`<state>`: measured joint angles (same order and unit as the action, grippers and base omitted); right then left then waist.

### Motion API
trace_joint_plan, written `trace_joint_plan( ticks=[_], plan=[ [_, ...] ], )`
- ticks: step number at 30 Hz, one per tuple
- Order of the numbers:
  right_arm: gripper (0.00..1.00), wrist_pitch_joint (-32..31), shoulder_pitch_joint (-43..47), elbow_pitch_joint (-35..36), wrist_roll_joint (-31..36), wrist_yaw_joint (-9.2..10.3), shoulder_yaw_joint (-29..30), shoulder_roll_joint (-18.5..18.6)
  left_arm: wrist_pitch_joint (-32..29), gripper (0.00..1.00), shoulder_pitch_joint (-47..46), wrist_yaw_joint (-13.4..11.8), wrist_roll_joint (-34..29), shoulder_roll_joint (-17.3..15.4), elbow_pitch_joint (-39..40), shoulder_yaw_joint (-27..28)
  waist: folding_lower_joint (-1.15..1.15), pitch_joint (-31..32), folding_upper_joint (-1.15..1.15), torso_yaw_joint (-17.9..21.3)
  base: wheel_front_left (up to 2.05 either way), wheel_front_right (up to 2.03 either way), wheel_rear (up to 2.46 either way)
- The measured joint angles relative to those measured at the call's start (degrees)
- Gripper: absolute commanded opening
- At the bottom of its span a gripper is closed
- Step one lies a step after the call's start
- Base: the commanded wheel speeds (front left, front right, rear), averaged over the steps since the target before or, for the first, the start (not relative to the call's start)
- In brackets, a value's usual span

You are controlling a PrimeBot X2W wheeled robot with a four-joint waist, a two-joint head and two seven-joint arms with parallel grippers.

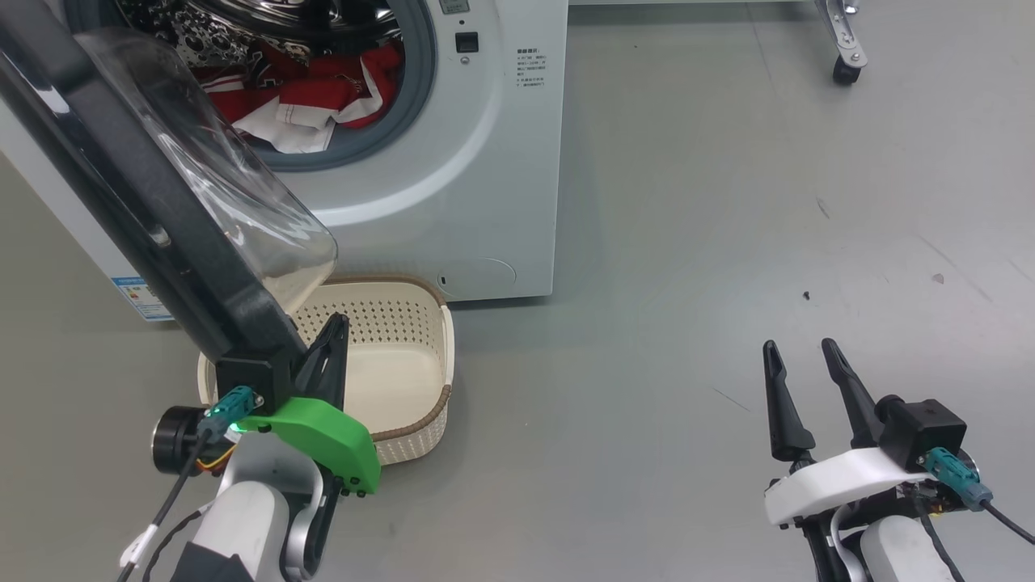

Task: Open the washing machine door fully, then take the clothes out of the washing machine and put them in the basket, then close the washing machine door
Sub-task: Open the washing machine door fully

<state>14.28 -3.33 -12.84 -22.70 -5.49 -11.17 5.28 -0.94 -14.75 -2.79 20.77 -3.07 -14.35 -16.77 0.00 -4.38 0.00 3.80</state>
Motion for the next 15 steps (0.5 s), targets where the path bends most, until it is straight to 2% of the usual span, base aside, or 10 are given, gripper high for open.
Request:
trace_joint_plan(
  ticks=[15],
  plan=[
    [1.0,0.0,-0.01,-0.89,0.76,-0.52,-0.09,-0.26,2.37,0.0,0.01,-0.01,1.31,0.43,-2.4,0.1,0.0,0.77,0.0,-1.12,0.0,0.0,0.0]
  ],
)
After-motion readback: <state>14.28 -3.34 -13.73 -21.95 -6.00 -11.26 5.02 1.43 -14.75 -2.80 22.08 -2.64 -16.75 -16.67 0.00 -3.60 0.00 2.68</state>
